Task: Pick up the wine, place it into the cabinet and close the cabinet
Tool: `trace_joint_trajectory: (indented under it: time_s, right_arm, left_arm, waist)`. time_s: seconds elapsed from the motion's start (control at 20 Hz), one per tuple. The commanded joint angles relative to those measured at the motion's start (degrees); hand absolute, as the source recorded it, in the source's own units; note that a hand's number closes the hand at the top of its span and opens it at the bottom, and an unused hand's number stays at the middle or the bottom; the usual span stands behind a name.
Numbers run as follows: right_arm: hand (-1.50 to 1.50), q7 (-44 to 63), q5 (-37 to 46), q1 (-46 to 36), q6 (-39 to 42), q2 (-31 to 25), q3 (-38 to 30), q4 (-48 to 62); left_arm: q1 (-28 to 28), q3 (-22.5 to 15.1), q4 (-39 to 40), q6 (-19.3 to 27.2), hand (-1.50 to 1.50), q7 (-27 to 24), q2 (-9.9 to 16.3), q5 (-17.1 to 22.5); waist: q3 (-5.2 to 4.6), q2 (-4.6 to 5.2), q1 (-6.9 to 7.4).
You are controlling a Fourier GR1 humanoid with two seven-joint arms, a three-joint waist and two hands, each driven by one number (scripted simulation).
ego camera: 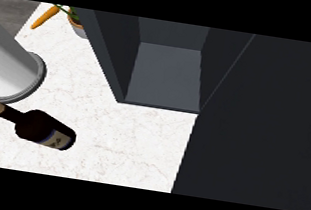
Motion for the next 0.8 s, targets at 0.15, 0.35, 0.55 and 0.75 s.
trace_joint_trajectory:
  time_s: [0.15, 0.35, 0.55, 0.75]
  right_arm:
    - [-1.5, 7.4, -2.9, -1.2, -1.3, -0.8, -1.0, -9.6]
    - [-1.5, 8.9, -1.3, -7.6, -3.5, -0.6, -1.4, -4.5]
    - [-1.5, 11.2, -3.0, -6.8, -3.2, -1.3, -2.4, -8.6]
    - [-1.5, 8.5, -4.2, -6.2, -1.9, -1.2, -3.8, -5.8]
  left_arm:
    - [1.4, -1.0, 4.8, -3.5, -1.5, -3.8, -2.5, -5.6]
    - [2.6, -2.2, 7.5, -6.1, -1.5, -5.5, -3.6, -8.2]
    - [4.0, -1.4, 14.3, -10.3, -1.5, -10.1, -4.1, -10.6]
    - [3.5, -2.1, 15.4, -10.1, -1.5, -10.5, -5.4, -12.6]
  waist:
    - [-0.02, -0.08, -0.01]
    - [-0.05, -0.05, 0.28]
    - [-0.07, -0.14, -0.13]
    - [-0.01, 0.0, 0.14]
